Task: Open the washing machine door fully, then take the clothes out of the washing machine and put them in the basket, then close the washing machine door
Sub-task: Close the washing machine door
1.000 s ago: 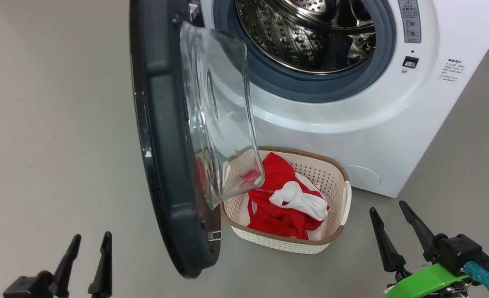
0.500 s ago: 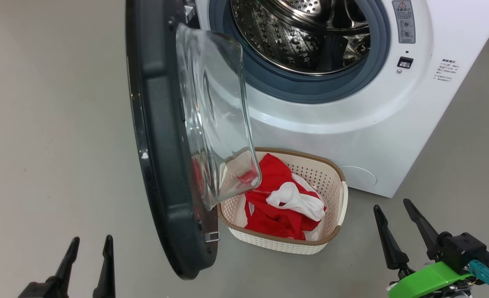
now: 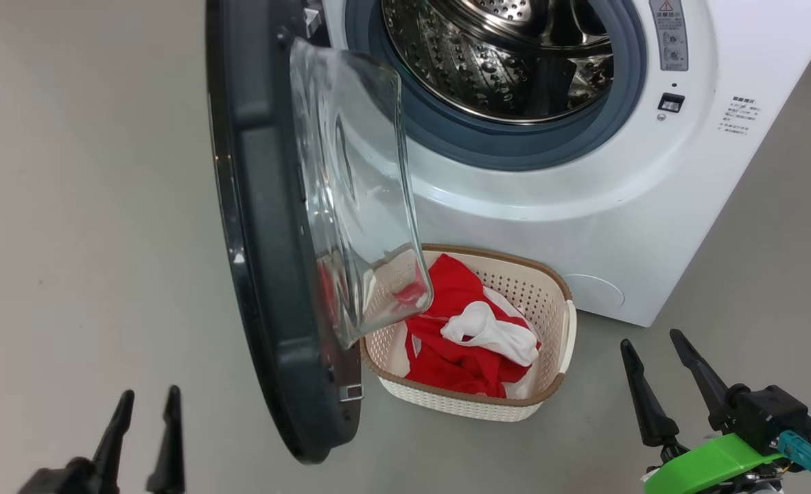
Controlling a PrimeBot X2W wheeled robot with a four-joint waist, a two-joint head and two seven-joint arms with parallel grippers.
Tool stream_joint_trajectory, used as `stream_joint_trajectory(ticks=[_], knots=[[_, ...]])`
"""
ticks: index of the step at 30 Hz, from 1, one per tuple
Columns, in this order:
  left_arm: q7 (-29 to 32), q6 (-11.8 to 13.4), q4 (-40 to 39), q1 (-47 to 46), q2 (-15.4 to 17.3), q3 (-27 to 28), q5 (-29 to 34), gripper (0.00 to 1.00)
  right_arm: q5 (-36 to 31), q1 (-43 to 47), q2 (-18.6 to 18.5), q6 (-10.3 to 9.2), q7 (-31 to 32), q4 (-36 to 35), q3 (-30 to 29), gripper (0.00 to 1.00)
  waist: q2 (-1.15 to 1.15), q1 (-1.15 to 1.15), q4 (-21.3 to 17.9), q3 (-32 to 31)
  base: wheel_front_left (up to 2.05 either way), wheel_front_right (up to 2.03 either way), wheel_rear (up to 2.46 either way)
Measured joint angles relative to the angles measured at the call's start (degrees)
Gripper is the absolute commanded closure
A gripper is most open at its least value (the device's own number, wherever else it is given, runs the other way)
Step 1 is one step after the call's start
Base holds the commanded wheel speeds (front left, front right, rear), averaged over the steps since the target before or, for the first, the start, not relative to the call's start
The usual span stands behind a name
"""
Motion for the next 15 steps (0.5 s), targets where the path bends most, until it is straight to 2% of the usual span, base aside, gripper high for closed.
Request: stream_joint_trajectory(ticks=[2,3,4,8,10,13,15], knots=[[0.00,0.00,-0.35,-0.23,-0.08,0.32,-4.52,1.00,0.00,0.01,0.02,0.00,0.00,0.00,-0.01,0.00,0.00,0.00,-0.02,-0.12,0.00,0.00,0.00],[0.00,0.00,-0.35,-0.23,-0.08,0.32,-4.52,1.00,0.00,0.01,0.02,0.00,0.00,0.00,-0.01,0.00,0.00,0.00,-0.02,-0.12,0.00,0.00,0.00],[0.00,0.00,-0.70,-0.56,-0.05,0.33,-7.58,1.00,0.00,0.01,0.03,0.00,0.00,0.00,-0.01,0.00,0.00,0.00,-0.03,-0.19,0.00,0.00,0.00],[0.00,0.00,-2.79,-3.30,1.04,0.52,-23.86,1.00,0.00,0.01,0.08,0.00,0.00,-0.03,0.01,0.00,0.00,0.00,-0.13,-0.15,0.00,0.00,0.00],[-0.01,0.00,-3.67,-4.61,3.21,0.64,-31.94,1.00,0.00,0.01,0.10,0.00,0.00,-0.04,0.02,0.00,0.00,0.00,-0.20,-0.14,0.00,0.00,0.00],[0.40,0.00,-5.38,-5.60,7.76,-0.73,-47.33,1.00,0.00,0.01,0.22,0.00,0.00,-0.03,0.09,0.00,0.00,0.00,-0.37,-0.15,0.00,0.00,0.00],[4.98,0.01,-7.06,-5.94,10.62,-0.90,-58.79,1.00,0.00,0.01,0.30,0.00,0.00,-0.03,0.12,0.00,0.00,0.00,-0.51,-0.13,0.00,0.00,0.00]])
